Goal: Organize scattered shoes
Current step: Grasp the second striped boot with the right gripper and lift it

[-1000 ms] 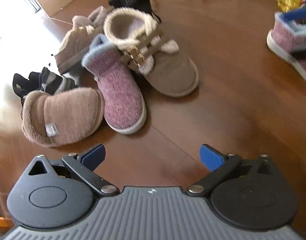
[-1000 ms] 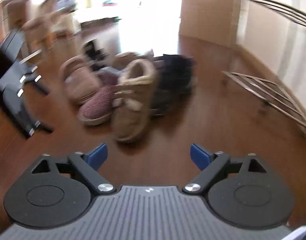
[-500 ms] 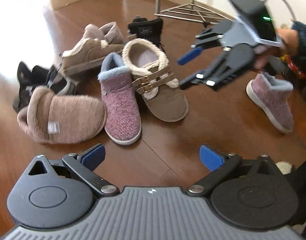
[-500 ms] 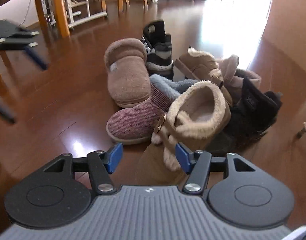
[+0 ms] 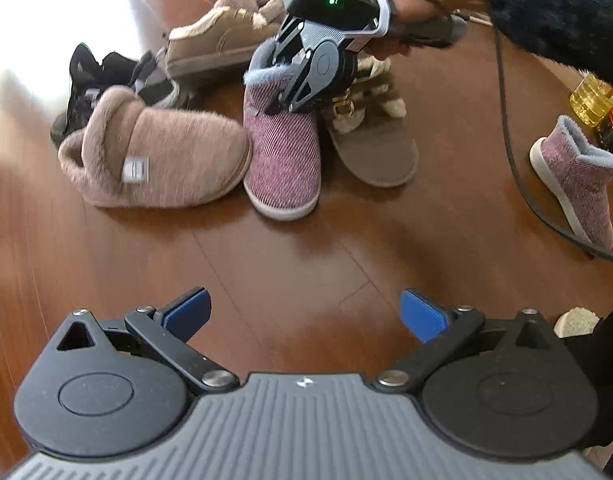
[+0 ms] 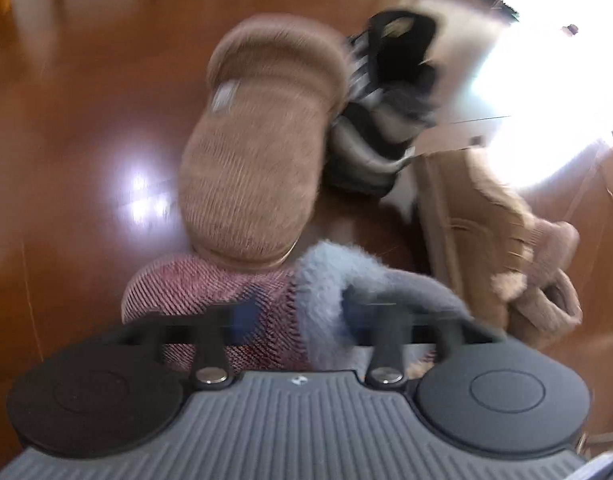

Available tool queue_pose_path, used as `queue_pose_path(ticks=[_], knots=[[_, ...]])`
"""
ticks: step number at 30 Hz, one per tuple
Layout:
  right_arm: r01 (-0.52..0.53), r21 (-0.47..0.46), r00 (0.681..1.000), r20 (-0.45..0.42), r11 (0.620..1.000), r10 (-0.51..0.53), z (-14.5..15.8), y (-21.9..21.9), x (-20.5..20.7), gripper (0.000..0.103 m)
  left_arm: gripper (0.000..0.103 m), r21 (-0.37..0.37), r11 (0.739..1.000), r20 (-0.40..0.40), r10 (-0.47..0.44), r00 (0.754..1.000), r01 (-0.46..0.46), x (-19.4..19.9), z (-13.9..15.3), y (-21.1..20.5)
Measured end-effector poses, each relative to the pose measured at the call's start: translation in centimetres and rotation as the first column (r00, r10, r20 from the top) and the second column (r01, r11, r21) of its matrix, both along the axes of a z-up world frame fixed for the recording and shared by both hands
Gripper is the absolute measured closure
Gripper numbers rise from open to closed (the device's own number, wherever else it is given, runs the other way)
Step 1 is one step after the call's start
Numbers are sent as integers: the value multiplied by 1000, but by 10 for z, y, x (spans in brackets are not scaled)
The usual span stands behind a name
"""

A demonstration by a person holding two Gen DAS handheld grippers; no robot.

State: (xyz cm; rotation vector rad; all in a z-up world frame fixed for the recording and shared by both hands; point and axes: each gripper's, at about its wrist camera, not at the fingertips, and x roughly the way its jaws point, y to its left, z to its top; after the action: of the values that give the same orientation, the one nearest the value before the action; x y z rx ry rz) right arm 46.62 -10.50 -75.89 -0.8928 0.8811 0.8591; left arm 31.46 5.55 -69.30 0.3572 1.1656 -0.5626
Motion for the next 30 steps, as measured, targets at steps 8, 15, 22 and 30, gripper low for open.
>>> queue_pose_path(ticks=[8,15,22,30], knots=[[-176,-36,959,221,984,180,13,-1,-55,91,1,6,1000,-6,11,1000,-11,-8,1,1],[-233,42,886,422,972,194,83,-17,-100,90,1,29,999,32,-20,999,19,-10,5,-9],[-308,61,879,400,950,259,146,-76,-171,89,1,3,992,84,-126,988,127,-18,15,-31],[-283,-79,952,100,956,290,98,-156,-260,90,1,-22,969,1,-246,969,246,-17,-10,-89]])
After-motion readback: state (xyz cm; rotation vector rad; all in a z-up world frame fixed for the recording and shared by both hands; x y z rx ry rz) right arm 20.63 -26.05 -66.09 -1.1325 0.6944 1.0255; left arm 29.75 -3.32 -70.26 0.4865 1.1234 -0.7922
